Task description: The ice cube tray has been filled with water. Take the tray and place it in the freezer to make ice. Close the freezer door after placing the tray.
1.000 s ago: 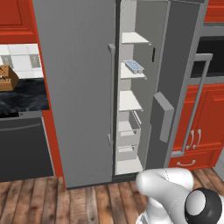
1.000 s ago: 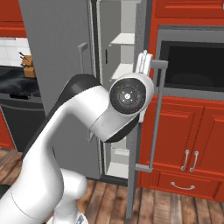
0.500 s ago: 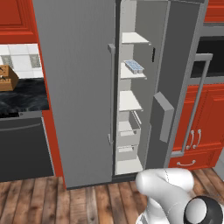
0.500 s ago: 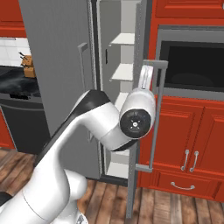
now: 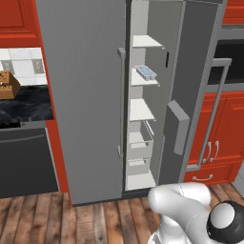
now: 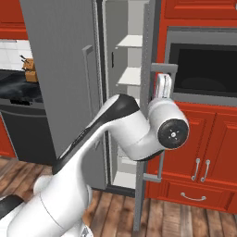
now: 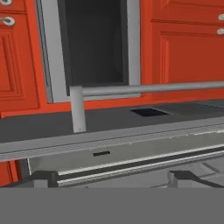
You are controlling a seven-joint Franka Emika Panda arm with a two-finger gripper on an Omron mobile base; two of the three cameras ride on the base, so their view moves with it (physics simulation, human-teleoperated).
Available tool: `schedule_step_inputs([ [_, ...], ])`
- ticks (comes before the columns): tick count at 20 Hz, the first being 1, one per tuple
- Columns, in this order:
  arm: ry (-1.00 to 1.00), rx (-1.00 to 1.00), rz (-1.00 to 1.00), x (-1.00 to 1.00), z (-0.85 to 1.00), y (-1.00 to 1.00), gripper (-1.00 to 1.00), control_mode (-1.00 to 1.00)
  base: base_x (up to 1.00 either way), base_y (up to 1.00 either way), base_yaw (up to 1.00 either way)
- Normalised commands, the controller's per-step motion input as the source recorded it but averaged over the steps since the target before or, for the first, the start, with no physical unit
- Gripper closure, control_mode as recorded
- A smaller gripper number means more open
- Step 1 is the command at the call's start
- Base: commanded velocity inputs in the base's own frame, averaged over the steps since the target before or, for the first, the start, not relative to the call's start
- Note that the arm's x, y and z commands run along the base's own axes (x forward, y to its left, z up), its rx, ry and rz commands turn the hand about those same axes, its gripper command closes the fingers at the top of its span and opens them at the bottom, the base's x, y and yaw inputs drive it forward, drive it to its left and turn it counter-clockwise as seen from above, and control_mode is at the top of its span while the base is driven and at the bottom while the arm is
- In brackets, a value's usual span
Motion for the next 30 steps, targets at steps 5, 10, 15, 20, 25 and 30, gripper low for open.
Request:
schedule_step_inputs([
  [5, 0.05, 0.01, 0.25, 0.07, -0.04, -0.37, -1.00, -1.00, 0.00, 0.00, 0.00],
  [10, 0.00, 0.00, 0.17, 0.39, -0.34, -0.06, -1.00, -1.00, 0.00, 0.00, 0.00],
  [15, -0.02, 0.00, 0.08, 0.45, -0.45, 0.01, -1.00, -1.00, 0.00, 0.00, 0.00],
  [20, -0.09, 0.00, 0.01, 0.43, -0.44, 0.10, -1.00, -1.00, 0.00, 0.00, 0.00],
  [25, -0.10, 0.00, 0.00, 0.35, -0.24, 0.04, -1.00, -1.00, 0.00, 0.00, 0.00],
  [30, -0.07, -0.01, 0.00, 0.41, -0.23, 0.00, -1.00, -1.00, 0.00, 0.00, 0.00],
])
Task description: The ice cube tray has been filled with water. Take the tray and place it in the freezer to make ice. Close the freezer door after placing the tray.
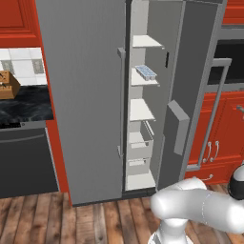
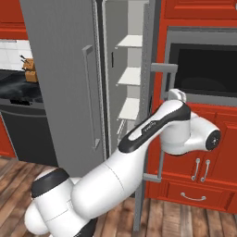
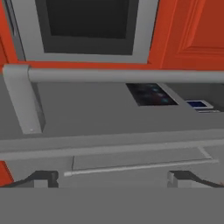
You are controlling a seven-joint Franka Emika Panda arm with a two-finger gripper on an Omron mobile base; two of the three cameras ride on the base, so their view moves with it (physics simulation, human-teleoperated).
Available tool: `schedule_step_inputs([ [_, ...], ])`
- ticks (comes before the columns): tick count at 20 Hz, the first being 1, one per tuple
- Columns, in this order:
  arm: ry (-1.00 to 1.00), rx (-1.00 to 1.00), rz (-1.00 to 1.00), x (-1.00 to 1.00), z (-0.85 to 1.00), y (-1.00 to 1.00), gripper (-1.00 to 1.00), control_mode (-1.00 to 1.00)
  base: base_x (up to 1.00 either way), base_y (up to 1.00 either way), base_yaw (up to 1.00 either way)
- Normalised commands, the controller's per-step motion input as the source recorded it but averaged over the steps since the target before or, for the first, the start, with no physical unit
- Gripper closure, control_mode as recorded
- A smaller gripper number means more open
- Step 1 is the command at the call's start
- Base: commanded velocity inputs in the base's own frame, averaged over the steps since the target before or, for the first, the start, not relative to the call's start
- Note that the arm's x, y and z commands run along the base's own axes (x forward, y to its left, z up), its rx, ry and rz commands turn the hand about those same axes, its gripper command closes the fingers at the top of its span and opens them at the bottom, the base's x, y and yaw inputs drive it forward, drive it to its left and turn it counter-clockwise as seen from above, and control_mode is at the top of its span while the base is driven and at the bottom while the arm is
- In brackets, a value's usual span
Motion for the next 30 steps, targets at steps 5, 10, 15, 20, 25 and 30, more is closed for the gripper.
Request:
schedule_step_inputs([
  [5, -0.01, -0.01, -0.05, 0.28, -0.21, 0.00, -1.00, -1.00, 0.00, 0.00, 0.00],
  [10, 0.00, 0.00, -0.03, 0.09, -0.11, -0.03, -1.00, -1.00, 0.00, 0.00, 0.00],
  [15, 0.00, 0.00, 0.00, 0.30, -0.09, -0.06, -1.00, -1.00, 0.00, 0.00, 0.00],
  [20, 0.00, 0.00, 0.00, 0.45, -0.13, -0.03, -1.00, -1.00, 0.00, 0.00, 0.00],
  [25, 0.00, 0.00, 0.00, 0.21, -0.03, -0.23, -1.00, -1.00, 0.00, 0.00, 0.00],
  [30, 0.00, 0.00, 0.00, 0.04, 0.00, -0.37, -1.00, -1.00, 0.00, 0.00, 0.00],
])
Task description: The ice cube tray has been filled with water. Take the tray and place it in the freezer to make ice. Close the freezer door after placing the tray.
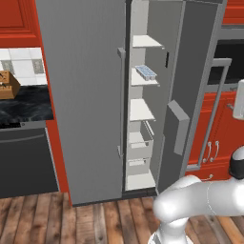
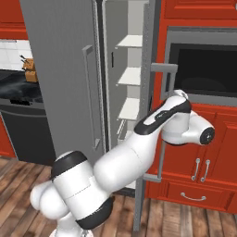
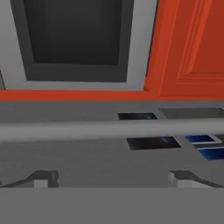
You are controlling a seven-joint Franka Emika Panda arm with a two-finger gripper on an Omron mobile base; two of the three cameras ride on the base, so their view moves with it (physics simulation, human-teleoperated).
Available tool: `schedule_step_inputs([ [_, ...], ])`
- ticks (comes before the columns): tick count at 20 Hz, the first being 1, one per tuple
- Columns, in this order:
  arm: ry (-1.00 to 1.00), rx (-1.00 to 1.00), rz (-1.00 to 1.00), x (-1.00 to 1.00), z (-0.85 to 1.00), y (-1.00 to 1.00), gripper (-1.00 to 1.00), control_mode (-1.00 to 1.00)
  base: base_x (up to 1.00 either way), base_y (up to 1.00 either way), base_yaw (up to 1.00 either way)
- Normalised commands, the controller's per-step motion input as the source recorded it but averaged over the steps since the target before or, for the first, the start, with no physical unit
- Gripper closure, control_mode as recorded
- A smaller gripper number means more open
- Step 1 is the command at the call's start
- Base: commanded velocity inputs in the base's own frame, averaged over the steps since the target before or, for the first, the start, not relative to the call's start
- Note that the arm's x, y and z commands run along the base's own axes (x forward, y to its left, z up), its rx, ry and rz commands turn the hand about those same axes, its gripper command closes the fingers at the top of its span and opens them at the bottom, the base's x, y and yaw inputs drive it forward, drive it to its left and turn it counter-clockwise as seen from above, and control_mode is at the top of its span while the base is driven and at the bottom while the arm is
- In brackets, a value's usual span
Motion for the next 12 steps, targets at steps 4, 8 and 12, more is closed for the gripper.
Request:
schedule_step_inputs([
  [4, 0.00, 0.00, 0.00, 0.21, -0.04, -0.28, -1.00, -1.00, 0.00, 0.00, 0.00],
  [8, 0.00, 0.00, 0.00, 0.45, -0.12, -0.12, -1.00, -1.00, 0.00, 0.00, 0.00],
  [12, 0.00, 0.00, 0.00, 0.62, -0.28, 0.00, -1.00, -1.00, 0.00, 0.00, 0.00],
])
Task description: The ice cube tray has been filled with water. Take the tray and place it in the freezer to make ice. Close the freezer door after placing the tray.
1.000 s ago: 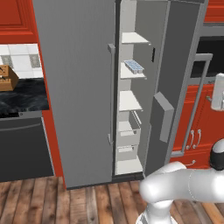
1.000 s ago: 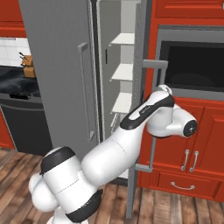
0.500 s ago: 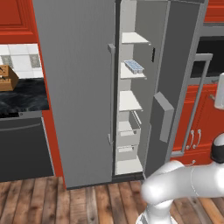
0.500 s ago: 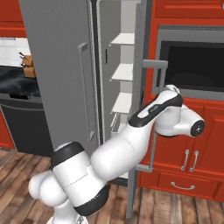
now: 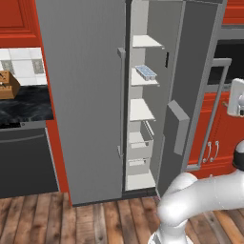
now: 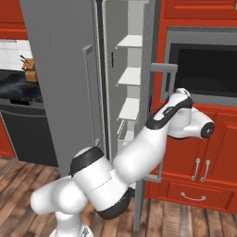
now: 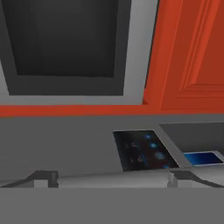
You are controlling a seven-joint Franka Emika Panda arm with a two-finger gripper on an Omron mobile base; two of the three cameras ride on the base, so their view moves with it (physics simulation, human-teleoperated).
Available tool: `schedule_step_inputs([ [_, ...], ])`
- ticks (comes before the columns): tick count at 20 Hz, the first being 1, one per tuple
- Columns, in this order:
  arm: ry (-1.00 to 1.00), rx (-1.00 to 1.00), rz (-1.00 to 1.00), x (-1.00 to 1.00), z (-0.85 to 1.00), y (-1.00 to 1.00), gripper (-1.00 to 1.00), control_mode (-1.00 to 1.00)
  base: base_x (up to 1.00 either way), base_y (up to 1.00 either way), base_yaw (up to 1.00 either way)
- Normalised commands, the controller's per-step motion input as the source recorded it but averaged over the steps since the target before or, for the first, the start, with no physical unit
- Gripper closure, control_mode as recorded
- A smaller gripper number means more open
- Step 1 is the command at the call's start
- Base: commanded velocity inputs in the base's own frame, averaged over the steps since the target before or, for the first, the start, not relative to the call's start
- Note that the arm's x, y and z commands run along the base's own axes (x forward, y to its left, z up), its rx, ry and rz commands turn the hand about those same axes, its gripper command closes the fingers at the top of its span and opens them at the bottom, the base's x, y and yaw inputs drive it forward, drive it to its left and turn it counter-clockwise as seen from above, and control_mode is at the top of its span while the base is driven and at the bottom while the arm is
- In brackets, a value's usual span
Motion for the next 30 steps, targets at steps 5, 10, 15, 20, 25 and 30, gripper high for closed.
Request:
schedule_step_inputs([
  [5, 0.00, 0.00, 0.00, 0.59, -0.30, 0.00, -1.00, -1.00, 0.00, 0.00, 0.00],
  [10, 0.00, 0.00, 0.01, 0.33, -0.24, 0.01, -1.00, -1.00, 0.00, 0.00, 0.00],
  [15, 0.02, 0.00, 0.11, -0.05, -0.09, 0.48, -1.00, -1.00, 0.00, 0.00, 0.00],
  [20, 0.01, -0.05, 0.21, -0.26, -0.10, 1.00, -1.00, -1.00, 0.00, 0.00, 0.00],
  [25, 0.03, -0.07, 0.23, -0.01, -0.27, 1.00, -1.00, -1.00, 0.00, 0.00, 0.00],
  [30, 0.06, -0.09, 0.11, 0.59, -0.41, 1.00, -1.00, -1.00, 0.00, 0.00, 0.00],
])
